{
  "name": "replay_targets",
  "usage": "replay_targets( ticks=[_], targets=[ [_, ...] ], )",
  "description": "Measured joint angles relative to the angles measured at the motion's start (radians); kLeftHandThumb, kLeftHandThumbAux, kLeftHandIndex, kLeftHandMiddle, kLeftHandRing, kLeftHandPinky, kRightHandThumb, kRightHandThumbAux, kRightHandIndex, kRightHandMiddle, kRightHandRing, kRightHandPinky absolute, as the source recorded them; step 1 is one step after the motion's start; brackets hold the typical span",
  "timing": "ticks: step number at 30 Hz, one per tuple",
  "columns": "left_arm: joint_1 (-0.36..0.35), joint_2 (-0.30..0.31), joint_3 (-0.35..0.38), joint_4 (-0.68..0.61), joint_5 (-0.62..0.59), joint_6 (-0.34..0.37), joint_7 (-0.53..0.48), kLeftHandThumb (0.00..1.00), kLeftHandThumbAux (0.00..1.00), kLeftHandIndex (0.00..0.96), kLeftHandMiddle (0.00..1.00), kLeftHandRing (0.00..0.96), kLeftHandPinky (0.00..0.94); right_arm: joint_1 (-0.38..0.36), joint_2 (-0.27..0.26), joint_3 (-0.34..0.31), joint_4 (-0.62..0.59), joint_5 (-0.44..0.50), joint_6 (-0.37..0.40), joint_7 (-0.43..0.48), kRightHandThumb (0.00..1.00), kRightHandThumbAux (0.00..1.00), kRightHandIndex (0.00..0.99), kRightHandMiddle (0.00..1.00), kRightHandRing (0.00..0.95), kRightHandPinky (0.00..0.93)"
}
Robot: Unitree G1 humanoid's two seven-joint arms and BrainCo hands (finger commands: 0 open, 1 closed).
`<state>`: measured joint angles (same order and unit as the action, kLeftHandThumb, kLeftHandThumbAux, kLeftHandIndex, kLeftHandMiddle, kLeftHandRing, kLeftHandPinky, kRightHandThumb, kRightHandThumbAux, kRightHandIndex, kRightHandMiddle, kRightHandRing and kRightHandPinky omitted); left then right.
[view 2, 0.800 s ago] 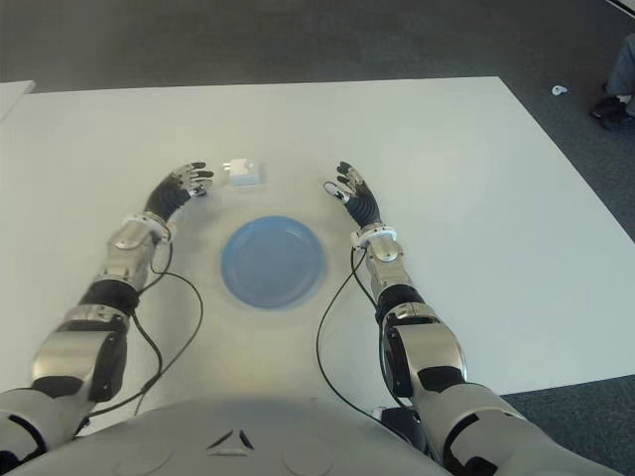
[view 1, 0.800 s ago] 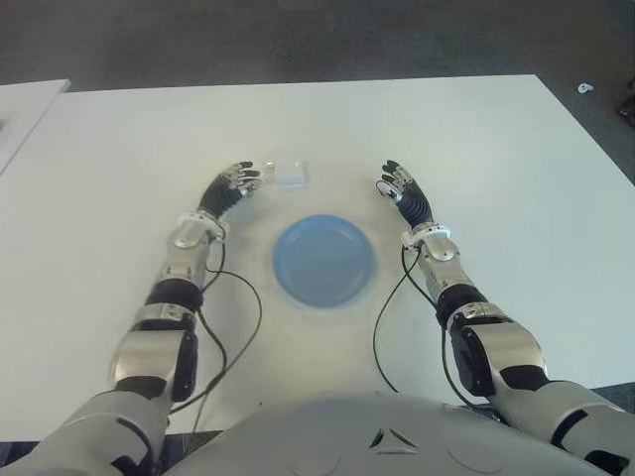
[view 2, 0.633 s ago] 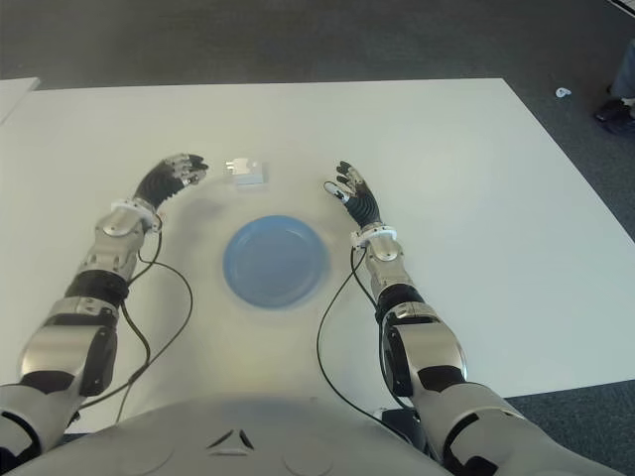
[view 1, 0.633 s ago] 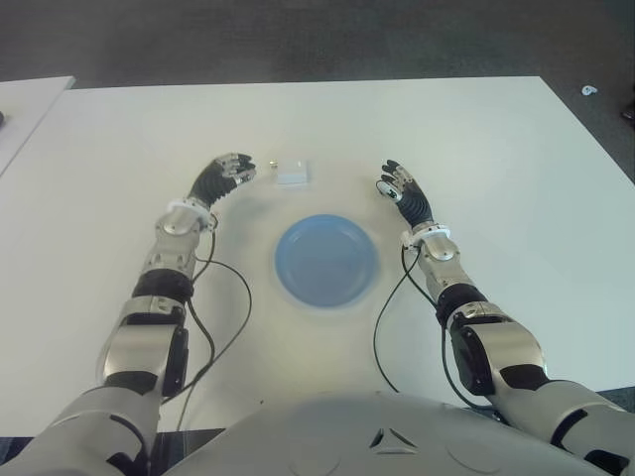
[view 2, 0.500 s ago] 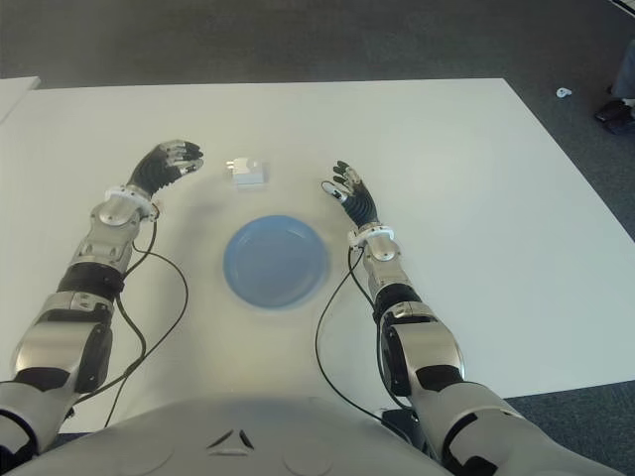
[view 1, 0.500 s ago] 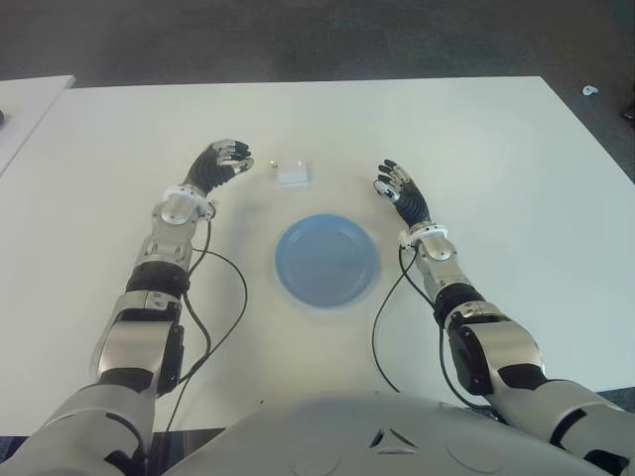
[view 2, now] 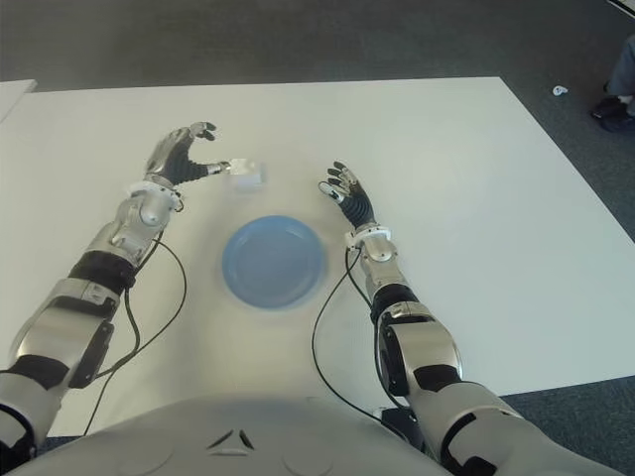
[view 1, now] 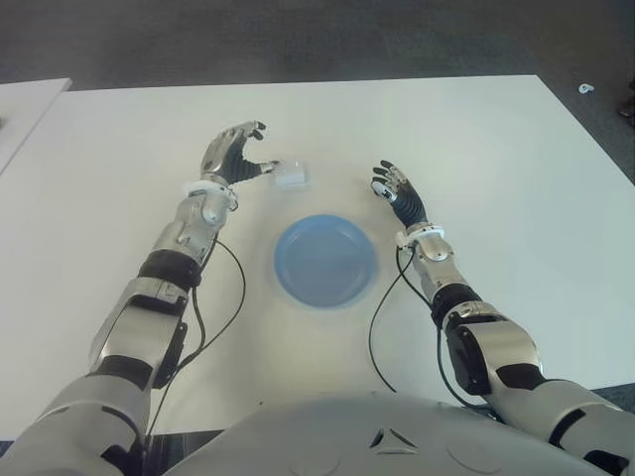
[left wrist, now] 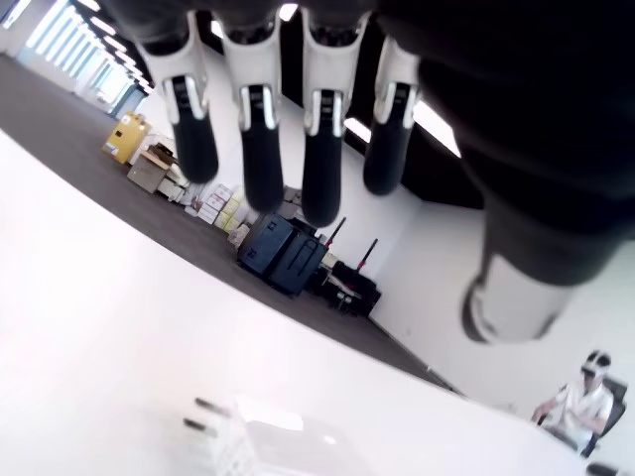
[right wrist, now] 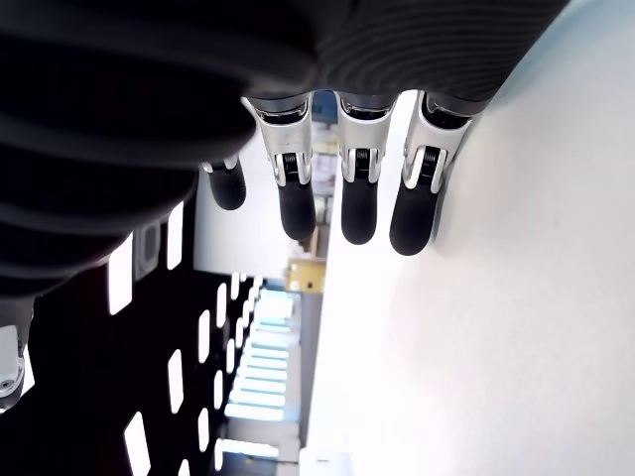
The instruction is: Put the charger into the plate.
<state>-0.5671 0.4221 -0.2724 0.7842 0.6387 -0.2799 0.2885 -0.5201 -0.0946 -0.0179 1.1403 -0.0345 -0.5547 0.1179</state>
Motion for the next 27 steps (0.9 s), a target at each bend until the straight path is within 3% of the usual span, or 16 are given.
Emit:
replay_targets(
  ticks=[10, 18, 27],
  targets=[
    [-0.105, 0.038, -0.156, 0.227, 0.155, -0.066, 0.181, 0.063, 0.512, 0.000, 0.001, 0.001, 0.000, -0.003, 0.001, 0.000, 0.006, 0.000, -0.001, 0.000, 0.000, 0.468, 0.032, 0.161, 0.144, 0.111],
    [-0.174, 0.022, -0.284, 0.379, 0.250, -0.080, 0.300, 0.057, 0.482, 0.000, 0.000, 0.000, 0.000, -0.004, -0.001, 0.000, 0.008, 0.000, -0.002, 0.000, 0.000, 0.474, 0.031, 0.163, 0.148, 0.114],
    [-0.214, -0.011, -0.456, 0.498, 0.373, -0.072, 0.343, 0.013, 0.496, 0.000, 0.000, 0.000, 0.000, -0.005, -0.002, 0.000, 0.009, -0.001, -0.002, 0.000, 0.000, 0.472, 0.033, 0.162, 0.143, 0.108]
  ],
)
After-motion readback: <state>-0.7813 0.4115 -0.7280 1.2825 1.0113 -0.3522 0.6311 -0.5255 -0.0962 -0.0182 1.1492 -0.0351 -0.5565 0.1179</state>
